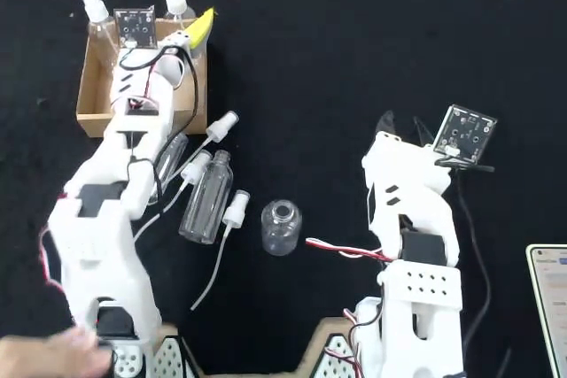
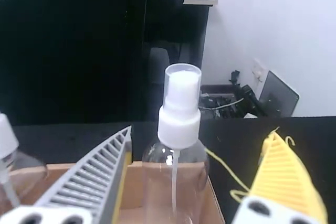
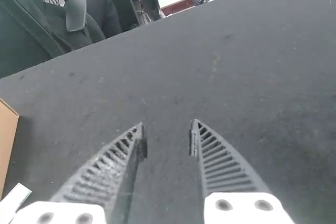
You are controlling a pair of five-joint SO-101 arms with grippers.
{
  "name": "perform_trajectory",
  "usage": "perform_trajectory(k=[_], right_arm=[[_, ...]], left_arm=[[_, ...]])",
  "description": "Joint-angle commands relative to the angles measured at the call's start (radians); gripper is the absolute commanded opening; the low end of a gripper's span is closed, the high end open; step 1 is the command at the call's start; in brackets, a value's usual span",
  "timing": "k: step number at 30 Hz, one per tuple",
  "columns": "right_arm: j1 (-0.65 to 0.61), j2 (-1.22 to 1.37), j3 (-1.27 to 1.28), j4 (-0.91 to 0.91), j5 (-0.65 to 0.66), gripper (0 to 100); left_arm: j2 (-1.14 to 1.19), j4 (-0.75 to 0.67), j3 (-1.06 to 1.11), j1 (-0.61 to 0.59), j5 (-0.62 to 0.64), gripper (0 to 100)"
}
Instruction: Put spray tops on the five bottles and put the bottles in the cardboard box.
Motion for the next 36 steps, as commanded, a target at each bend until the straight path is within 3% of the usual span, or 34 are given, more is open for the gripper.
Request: perform_trajectory(k=[1, 13, 23, 30, 36], right_arm=[[0.015, -0.018, -0.008, -0.026, -0.003, 13.9], [0.015, -0.018, -0.005, -0.026, -0.008, 14.0], [0.011, -0.019, 0.010, -0.028, -0.009, 14.0], [0.014, -0.019, 0.015, -0.028, -0.009, 14.0], [0.012, -0.019, 0.016, -0.028, -0.009, 13.9]], left_arm=[[-0.270, -0.018, 0.193, -0.013, -0.005, 36], [-0.984, -0.014, 0.871, -0.013, -0.012, 36], [-1.281, 0.516, 0.934, -0.022, -0.003, 36], [-1.502, 0.658, 1.009, 0.019, -0.003, 36], [-1.821, 0.671, 1.234, 0.047, -0.005, 36]])
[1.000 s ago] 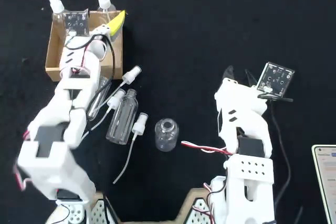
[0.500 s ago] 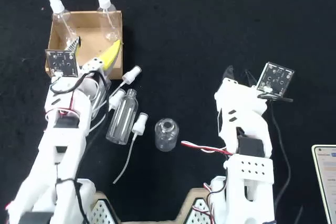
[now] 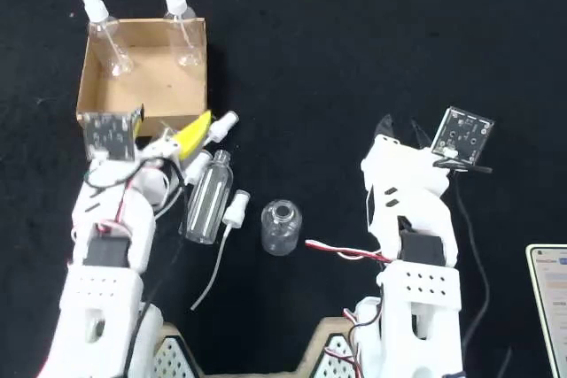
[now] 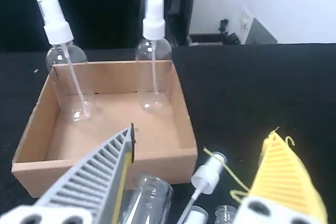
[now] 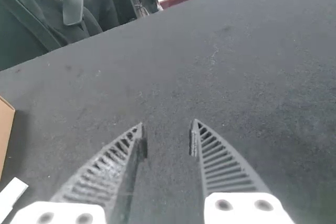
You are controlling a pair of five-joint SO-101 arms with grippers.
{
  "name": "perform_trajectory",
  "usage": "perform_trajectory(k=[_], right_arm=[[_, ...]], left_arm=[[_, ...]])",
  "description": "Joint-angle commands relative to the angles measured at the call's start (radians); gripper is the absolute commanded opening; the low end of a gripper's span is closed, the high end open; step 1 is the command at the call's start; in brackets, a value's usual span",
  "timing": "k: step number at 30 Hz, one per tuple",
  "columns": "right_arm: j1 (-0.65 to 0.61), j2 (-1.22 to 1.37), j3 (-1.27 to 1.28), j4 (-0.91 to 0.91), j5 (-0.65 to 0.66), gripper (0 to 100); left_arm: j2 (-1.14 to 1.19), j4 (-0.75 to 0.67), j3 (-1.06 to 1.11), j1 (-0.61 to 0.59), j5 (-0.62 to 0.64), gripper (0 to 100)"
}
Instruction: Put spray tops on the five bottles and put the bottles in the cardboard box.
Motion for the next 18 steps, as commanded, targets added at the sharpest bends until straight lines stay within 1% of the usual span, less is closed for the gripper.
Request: perform_trajectory(k=[1, 5, 6, 9, 11, 14, 18], right_arm=[[0.012, -0.019, -0.005, -0.028, -0.009, 13.9], [0.012, -0.019, -0.007, -0.028, -0.009, 13.9], [0.012, -0.019, -0.008, -0.028, -0.008, 13.9], [0.014, -0.019, -0.008, -0.028, -0.008, 13.8], [0.012, -0.019, -0.007, -0.028, -0.008, 13.8], [0.012, -0.019, -0.005, -0.028, -0.005, 13.8], [0.012, -0.019, -0.005, -0.028, -0.005, 13.8]], left_arm=[[-0.278, 0.006, 0.145, 0.002, -0.002, 36], [-0.503, 0.018, 0.318, 0.010, -0.002, 36], [-0.548, 0.071, 0.321, 0.015, 0.002, 36], [-0.669, 0.316, 0.292, 0.065, 0.072, 36], [-0.681, 0.442, 0.245, 0.105, 0.110, 36], [-0.664, 0.575, 0.150, 0.114, 0.126, 36], [-0.672, 0.701, 0.001, 0.120, 0.127, 36]])
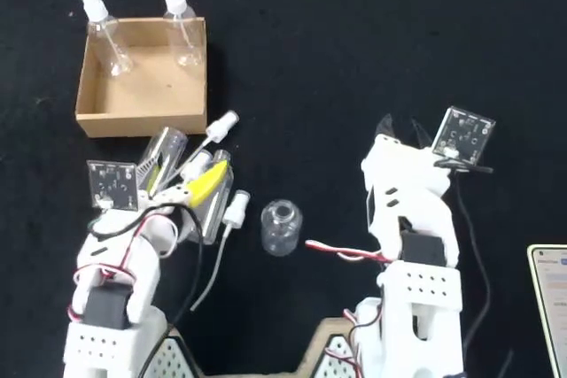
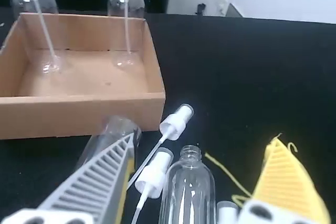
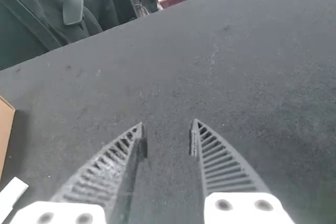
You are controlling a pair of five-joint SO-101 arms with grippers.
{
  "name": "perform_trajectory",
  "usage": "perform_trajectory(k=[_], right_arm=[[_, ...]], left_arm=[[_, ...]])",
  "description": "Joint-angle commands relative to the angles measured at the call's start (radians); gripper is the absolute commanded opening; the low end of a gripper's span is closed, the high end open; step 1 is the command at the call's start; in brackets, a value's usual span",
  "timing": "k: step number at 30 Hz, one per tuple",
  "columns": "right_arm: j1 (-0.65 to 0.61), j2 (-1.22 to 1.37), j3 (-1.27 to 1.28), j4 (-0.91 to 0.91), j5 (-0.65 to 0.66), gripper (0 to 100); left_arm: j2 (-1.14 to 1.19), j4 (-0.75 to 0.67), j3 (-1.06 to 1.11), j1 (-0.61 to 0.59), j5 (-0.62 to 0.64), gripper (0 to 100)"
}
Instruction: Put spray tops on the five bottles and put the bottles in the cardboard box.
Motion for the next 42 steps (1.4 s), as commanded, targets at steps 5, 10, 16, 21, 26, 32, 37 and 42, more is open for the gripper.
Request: perform_trajectory(k=[5, 10, 16, 21, 26, 32, 37, 42], right_arm=[[0.014, -0.019, -0.005, -0.028, -0.003, 13.8], [0.068, -0.019, -0.015, -0.028, -0.005, 13.8], [0.121, -0.019, -0.031, -0.028, -0.009, 13.8], [0.121, -0.019, -0.030, -0.028, -0.009, 13.8], [0.121, -0.019, -0.031, -0.028, -0.009, 13.8], [0.121, -0.019, -0.030, -0.028, -0.009, 13.8], [0.121, -0.018, -0.030, -0.028, -0.008, 13.8], [0.121, -0.018, -0.030, -0.028, -0.003, 13.8]], left_arm=[[-0.012, 0.204, -0.329, 0.079, 0.012, 36], [-0.012, 0.311, -0.414, 0.277, 0.011, 36], [-0.012, 0.322, -0.397, 0.364, 0.005, 36], [-0.012, 0.327, -0.397, 0.369, 0.003, 36], [-0.014, 0.370, -0.395, 0.369, 0.000, 36], [-0.014, 0.368, -0.392, 0.403, 0.000, 36], [-0.014, 0.222, -0.231, 0.558, -0.092, 36], [-0.011, 0.034, -0.070, 0.576, -0.153, 36]])
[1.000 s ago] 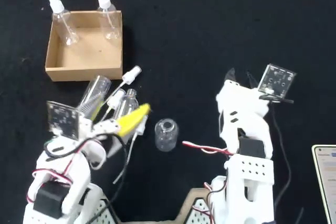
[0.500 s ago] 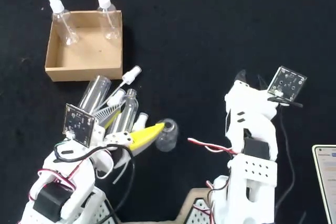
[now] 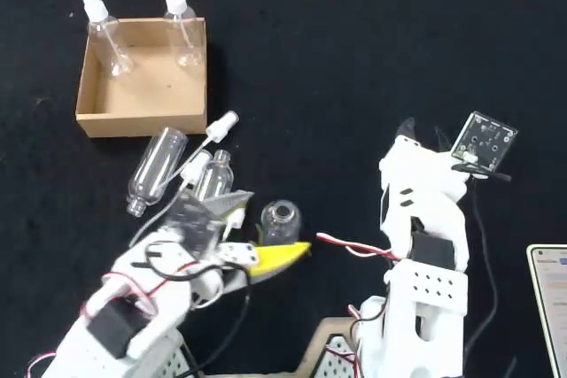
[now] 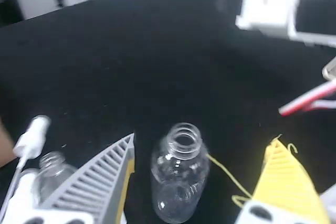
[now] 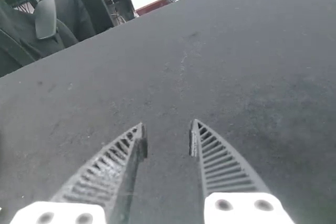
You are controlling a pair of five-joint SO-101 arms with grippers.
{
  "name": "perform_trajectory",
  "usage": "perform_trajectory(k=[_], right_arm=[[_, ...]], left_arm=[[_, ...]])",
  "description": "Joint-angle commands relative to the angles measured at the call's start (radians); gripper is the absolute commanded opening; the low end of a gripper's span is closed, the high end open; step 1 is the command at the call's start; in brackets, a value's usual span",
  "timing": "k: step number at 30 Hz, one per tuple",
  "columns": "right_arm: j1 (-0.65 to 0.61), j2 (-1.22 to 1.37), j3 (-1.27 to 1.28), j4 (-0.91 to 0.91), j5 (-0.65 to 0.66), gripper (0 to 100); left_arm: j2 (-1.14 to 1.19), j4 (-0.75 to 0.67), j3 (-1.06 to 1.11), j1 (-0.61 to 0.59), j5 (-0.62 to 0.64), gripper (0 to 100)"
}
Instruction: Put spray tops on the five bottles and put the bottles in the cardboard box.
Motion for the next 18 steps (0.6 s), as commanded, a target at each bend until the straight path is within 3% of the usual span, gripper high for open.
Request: perform_trajectory(k=[1, 11, 18], right_arm=[[0.018, -0.018, -0.030, -0.028, -0.003, 13.8], [0.018, -0.018, -0.031, -0.028, -0.003, 13.8], [0.018, -0.018, -0.033, -0.028, -0.003, 13.8]], left_arm=[[-0.012, -0.147, 0.097, -0.005, -0.026, 36], [-0.012, -0.331, 0.271, -0.099, -0.026, 36], [-0.011, -0.325, 0.271, -0.084, -0.025, 36]])
